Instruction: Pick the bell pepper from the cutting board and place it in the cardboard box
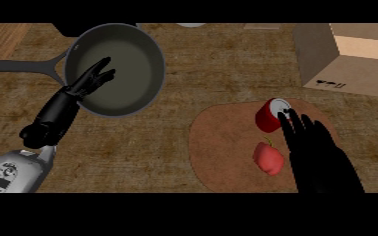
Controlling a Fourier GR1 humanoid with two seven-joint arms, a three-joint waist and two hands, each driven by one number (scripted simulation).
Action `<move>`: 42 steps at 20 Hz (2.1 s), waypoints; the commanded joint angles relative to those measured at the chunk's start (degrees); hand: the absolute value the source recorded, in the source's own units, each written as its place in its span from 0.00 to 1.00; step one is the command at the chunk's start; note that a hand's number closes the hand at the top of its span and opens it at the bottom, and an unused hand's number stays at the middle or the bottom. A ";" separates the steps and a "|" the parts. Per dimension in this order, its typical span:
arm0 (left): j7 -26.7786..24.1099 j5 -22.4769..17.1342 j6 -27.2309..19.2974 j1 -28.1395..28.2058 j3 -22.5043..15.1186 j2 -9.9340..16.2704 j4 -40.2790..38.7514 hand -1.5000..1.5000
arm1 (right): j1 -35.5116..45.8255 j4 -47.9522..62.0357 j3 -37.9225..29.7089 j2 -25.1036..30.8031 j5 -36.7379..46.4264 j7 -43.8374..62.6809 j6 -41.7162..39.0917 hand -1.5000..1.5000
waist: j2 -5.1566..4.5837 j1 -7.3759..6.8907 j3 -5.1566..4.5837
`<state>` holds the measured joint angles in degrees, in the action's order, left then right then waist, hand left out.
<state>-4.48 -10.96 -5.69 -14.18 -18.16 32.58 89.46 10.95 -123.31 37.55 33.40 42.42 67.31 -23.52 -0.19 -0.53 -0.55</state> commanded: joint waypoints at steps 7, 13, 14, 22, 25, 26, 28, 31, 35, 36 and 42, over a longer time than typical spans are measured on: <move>-1.27 0.62 1.10 0.90 -0.05 -0.46 -0.12 0.50 | 4.48 9.51 1.93 -13.31 5.75 17.79 -11.15 0.00 | 0.43 -0.27 0.18; -3.39 1.76 0.92 -0.41 0.55 -1.94 -4.36 0.50 | 7.71 16.06 1.98 -22.37 12.40 17.80 -13.26 0.00 | 0.10 0.35 0.21; -2.24 -0.36 3.08 0.78 2.65 1.02 -1.66 0.50 | 5.38 15.42 1.52 -21.65 12.66 16.85 -13.68 0.00 | 0.44 0.04 0.36; -3.00 1.72 1.29 0.82 1.94 -2.02 -4.24 0.50 | 6.15 20.84 -3.36 -27.76 19.26 14.50 -19.55 0.00 | 0.29 0.81 0.37; -1.74 1.72 1.49 -0.54 1.78 -2.99 -3.11 0.50 | 4.79 21.71 -3.73 -30.06 22.80 13.10 -20.16 0.00 | 0.34 0.85 0.45; -2.40 1.33 2.40 -1.25 3.36 -1.97 -5.13 0.50 | 4.23 21.38 -3.72 -29.71 23.77 11.75 -20.94 0.00 | 0.27 1.03 0.44; -0.39 2.22 1.99 -1.75 2.13 -3.41 -3.84 0.50 | 2.30 19.67 -3.67 -31.92 25.52 10.96 -21.59 0.00 | 0.33 1.14 0.49; -0.83 1.83 3.33 -0.81 3.61 -2.88 -3.41 0.50 | 5.07 23.03 -6.36 -33.21 24.15 8.76 -20.31 0.00 | 0.18 0.26 0.52; -3.20 2.08 5.16 0.13 5.09 -2.13 -4.61 0.50 | -1.34 23.32 -7.11 -33.29 29.53 4.59 -16.29 0.00 | 0.19 0.62 0.53; -2.62 3.89 3.01 -0.19 3.41 -5.04 -4.73 0.50 | -1.51 21.49 -7.41 -33.31 29.83 4.36 -18.76 0.00 | 0.22 0.81 0.53; -2.00 3.22 4.72 0.59 5.55 -3.99 -2.75 0.50 | -2.48 21.54 -8.44 -33.34 33.11 5.12 -20.71 0.00 | 0.29 0.61 0.53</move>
<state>-6.65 -8.00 -1.18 -13.63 -13.48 29.02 85.94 9.83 -102.04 29.27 1.06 74.72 63.20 -41.22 0.37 -0.01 -0.28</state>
